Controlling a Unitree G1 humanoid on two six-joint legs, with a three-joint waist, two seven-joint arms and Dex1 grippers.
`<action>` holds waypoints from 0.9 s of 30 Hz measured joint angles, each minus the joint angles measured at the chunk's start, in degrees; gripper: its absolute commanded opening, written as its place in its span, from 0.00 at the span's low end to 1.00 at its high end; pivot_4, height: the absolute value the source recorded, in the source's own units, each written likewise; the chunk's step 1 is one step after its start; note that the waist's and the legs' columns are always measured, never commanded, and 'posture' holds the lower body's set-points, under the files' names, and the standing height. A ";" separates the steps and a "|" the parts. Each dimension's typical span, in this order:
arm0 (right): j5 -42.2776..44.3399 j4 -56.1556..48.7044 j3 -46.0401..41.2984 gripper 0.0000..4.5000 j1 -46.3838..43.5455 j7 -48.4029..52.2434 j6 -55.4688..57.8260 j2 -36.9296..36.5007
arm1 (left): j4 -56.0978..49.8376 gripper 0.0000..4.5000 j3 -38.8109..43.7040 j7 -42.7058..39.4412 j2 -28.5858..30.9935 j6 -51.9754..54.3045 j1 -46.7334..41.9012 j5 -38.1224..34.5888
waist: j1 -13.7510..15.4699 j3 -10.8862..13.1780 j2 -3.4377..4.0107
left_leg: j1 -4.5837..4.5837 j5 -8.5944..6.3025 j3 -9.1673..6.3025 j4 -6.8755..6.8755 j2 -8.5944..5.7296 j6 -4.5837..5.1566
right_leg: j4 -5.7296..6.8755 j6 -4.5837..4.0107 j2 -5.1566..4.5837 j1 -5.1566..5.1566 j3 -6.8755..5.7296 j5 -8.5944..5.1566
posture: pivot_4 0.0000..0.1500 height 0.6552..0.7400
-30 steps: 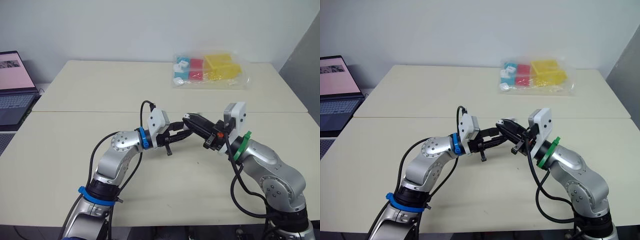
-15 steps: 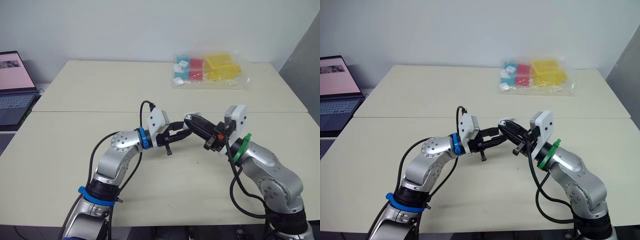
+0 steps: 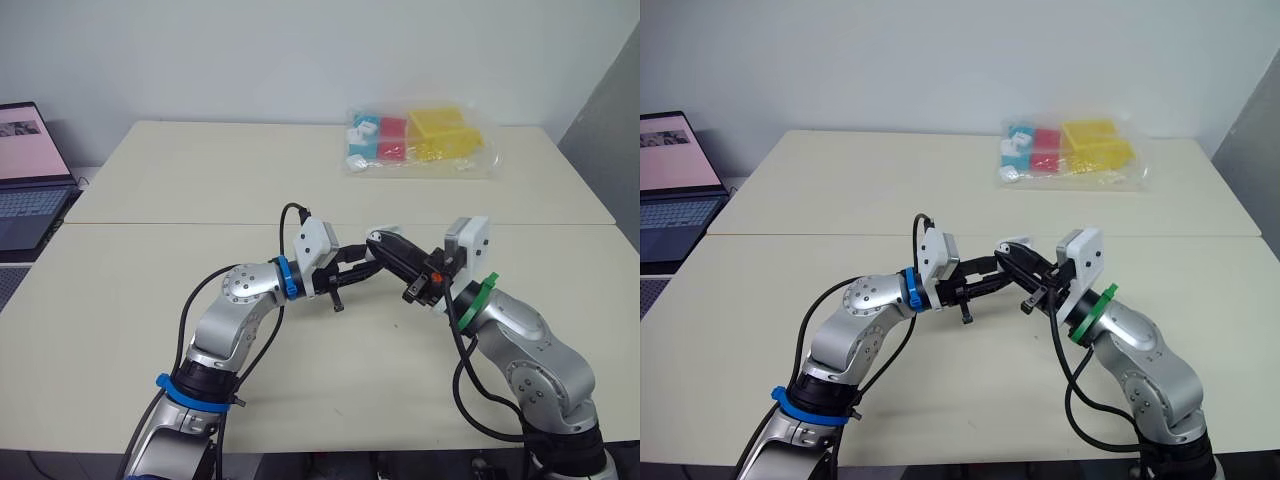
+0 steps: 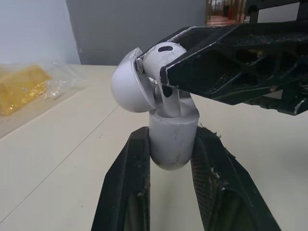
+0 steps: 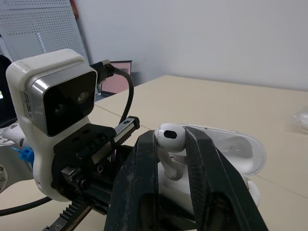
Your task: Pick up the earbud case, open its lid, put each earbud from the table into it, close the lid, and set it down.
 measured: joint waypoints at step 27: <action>-1.85 0.92 0.72 0.09 1.13 0.38 -2.26 1.04 | 0.02 0.18 -0.01 0.34 0.07 0.47 0.04 0.06 | 0.00 0.00 0.00 | 0.00 0.00 0.00 0.00 0.00 0.00 | 0.00 -0.01 0.00 0.00 0.00 0.01 | 1.00 1.00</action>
